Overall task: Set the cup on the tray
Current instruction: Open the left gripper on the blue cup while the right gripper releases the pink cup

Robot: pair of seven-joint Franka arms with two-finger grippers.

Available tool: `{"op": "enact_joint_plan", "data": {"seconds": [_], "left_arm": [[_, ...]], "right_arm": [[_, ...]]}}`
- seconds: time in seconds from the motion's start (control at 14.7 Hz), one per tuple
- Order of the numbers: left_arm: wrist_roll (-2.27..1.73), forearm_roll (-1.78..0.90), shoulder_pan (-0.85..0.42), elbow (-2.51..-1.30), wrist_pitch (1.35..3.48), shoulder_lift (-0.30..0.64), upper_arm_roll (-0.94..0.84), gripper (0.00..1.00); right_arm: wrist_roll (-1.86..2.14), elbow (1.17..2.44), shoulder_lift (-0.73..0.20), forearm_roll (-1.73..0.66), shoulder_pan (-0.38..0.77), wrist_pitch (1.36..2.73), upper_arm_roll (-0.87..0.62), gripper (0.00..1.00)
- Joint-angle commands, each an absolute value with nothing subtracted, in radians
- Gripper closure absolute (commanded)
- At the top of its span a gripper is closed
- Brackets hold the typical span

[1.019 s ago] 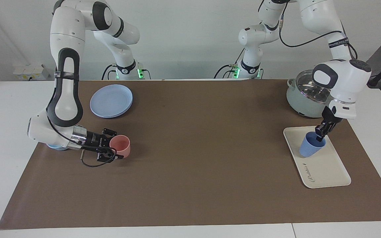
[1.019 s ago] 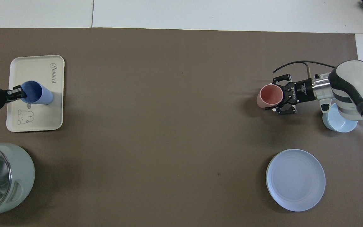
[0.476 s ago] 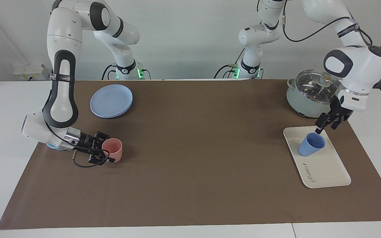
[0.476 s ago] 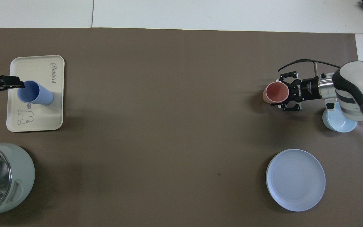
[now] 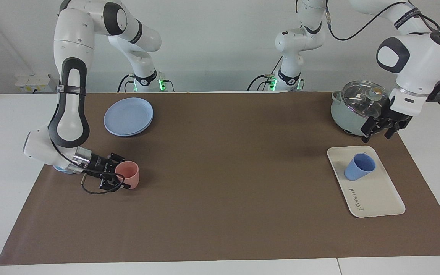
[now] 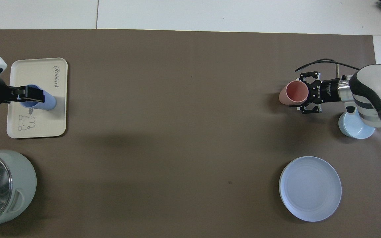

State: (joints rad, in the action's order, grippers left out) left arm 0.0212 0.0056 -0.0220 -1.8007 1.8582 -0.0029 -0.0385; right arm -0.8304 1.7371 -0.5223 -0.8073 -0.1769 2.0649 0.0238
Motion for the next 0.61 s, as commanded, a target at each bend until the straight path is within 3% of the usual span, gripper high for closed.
{"op": "enact_joint_plan", "data": {"seconds": [0.0,0.2,0.54], "left_arm": [[0.057,0.031,-0.101,-1.836,1.784,-0.038,-0.026,0.00],[0.060,0.029,-0.126,-1.829,1.779,-0.043,-0.026,0.00],[0.141,0.028,-0.126,-1.666,1.636,-0.029,-0.026,0.00]], "right_arm": [[-0.782,1.746,-0.499,-0.744,-0.187,2.097,0.041,0.01],[-0.610,1.750,-0.445,-0.645,-0.187,2.106,0.058,0.01],[-0.251,1.759,-0.318,-0.326,-0.190,2.066,0.074,0.01]]}}
